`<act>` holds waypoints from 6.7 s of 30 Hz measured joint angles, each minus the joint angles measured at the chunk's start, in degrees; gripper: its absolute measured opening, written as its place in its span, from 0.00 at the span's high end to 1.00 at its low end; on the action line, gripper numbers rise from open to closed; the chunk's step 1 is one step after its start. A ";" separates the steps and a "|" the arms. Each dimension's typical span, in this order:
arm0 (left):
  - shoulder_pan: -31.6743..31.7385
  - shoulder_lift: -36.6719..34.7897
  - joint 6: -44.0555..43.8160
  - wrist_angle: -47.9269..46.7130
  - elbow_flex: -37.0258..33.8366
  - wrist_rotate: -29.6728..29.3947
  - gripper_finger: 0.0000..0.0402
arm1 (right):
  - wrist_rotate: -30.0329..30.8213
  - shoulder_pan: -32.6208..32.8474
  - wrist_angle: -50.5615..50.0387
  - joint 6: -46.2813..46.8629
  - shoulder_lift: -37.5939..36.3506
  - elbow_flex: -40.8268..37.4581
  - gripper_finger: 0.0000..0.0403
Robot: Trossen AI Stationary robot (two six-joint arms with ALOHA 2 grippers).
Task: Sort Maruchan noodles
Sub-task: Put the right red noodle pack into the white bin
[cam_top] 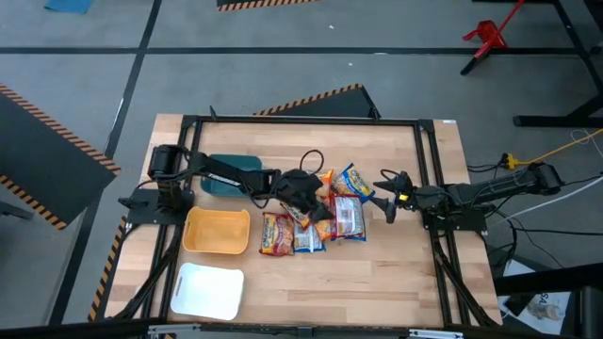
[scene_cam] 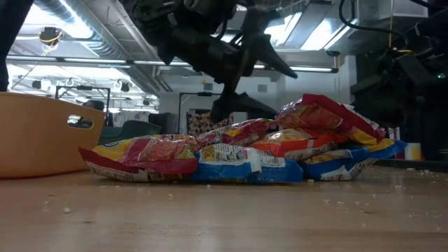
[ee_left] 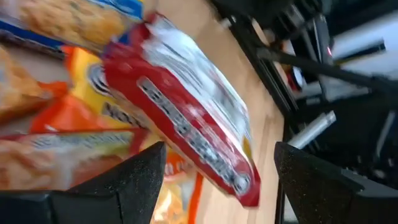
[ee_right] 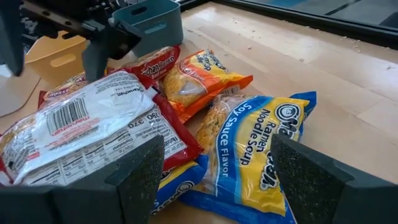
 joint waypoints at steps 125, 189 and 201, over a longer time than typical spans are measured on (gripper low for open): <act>1.79 3.94 -10.08 12.56 -0.09 3.48 0.58 | 2.91 -0.02 -5.78 -24.82 21.13 21.99 0.30; -31.16 -19.20 47.05 -71.87 -0.02 30.97 0.58 | 4.64 -0.02 -11.49 -14.99 17.94 21.90 0.30; -31.09 -19.20 46.72 -78.33 -0.02 26.33 0.58 | 4.79 -0.02 -11.52 -15.03 17.94 21.90 0.30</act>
